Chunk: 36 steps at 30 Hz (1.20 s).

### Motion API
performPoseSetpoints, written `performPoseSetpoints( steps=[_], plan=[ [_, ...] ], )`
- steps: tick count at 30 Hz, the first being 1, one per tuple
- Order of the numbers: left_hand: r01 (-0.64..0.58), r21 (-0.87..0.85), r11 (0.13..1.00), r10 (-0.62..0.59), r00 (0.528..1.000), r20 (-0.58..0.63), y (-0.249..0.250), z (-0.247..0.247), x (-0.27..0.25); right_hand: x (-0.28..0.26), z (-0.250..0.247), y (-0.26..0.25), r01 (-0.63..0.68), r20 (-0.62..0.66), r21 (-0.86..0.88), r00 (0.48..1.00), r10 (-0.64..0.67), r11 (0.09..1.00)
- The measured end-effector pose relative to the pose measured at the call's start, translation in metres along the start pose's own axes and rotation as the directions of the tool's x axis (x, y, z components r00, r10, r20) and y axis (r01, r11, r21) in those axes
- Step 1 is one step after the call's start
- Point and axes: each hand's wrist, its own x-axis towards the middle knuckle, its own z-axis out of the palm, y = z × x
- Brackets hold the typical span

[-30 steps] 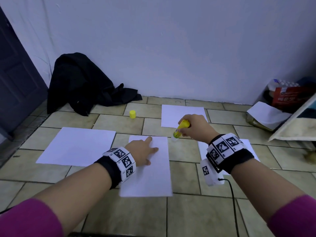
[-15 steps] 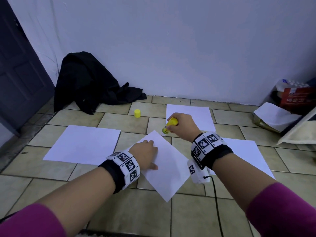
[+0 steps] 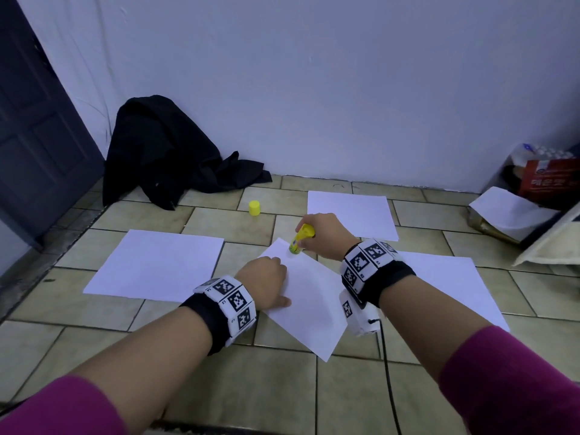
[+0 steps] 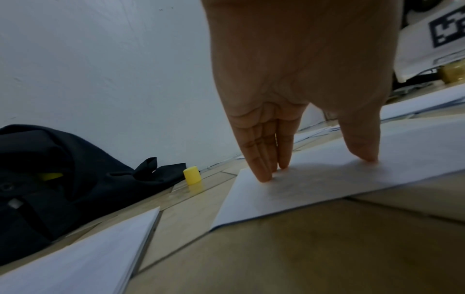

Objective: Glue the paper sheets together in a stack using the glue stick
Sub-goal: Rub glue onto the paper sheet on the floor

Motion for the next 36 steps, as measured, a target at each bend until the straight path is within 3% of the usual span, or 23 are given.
performPoseSetpoints(
  steps=[5, 12, 18, 20, 21, 23, 25, 27, 28, 29, 31, 36],
  plan=[
    [-0.022, -0.005, 1.0, 0.022, 0.999, 0.035, -0.01, -0.001, 0.002, -0.024, -0.02, 0.014, -0.005, 0.068, -0.126, 0.998, 0.013, 0.992],
    [-0.053, -0.186, 0.981, 0.057, 0.998, 0.013, -0.027, 0.001, 0.009, -0.064, -0.037, 0.043, -0.095, 0.114, -0.149, 0.987, 0.113, 0.984],
    [-0.042, -0.105, 0.994, 0.044, 0.999, 0.018, -0.04, 0.01, 0.009, -0.077, -0.051, 0.051, -0.124, 0.165, -0.177, 0.974, 0.154, 0.976],
    [-0.045, -0.104, 0.994, 0.048, 0.999, 0.024, -0.043, 0.013, 0.006, -0.076, -0.061, 0.057, -0.178, 0.107, -0.094, 0.976, 0.188, 0.98],
    [-0.041, -0.113, 0.993, 0.044, 0.999, 0.022, -0.044, 0.014, 0.005, -0.075, -0.066, 0.061, -0.223, 0.047, 0.047, 0.974, 0.221, 0.974],
    [-0.023, -0.091, 0.996, 0.023, 1.0, -0.001, -0.044, 0.017, 0.003, -0.072, -0.076, 0.065, -0.244, -0.058, 0.47, 0.95, 0.306, 0.848],
    [0.002, -0.048, 0.999, -0.004, 1.0, -0.027, -0.041, 0.019, 0.001, -0.068, -0.08, 0.066, -0.17, -0.065, 0.803, 0.928, 0.367, 0.572],
    [0.042, -0.045, 0.998, -0.045, 0.997, -0.056, -0.039, 0.022, -0.001, -0.062, -0.078, 0.065, -0.109, 0.013, 0.966, 0.926, 0.378, 0.234],
    [0.057, -0.059, 0.997, -0.061, 0.996, -0.07, -0.038, 0.025, -0.002, -0.059, -0.074, 0.065, -0.1, 0.054, 0.989, 0.932, 0.358, 0.111],
    [0.065, -0.076, 0.995, -0.07, 0.995, -0.067, -0.038, 0.028, -0.003, -0.055, -0.07, 0.064, -0.107, 0.085, 0.993, 0.942, 0.324, 0.05],
    [0.075, -0.109, 0.991, -0.075, 0.997, 0.001, -0.039, 0.037, -0.003, -0.047, -0.058, 0.06, -0.149, 0.118, 0.984, 0.957, 0.266, 0.1],
    [0.144, -0.192, 0.971, -0.122, 0.985, 0.118, -0.038, 0.047, 0.002, -0.018, -0.026, 0.036, -0.213, 0.122, 0.899, 0.961, 0.247, 0.383]
  ],
)
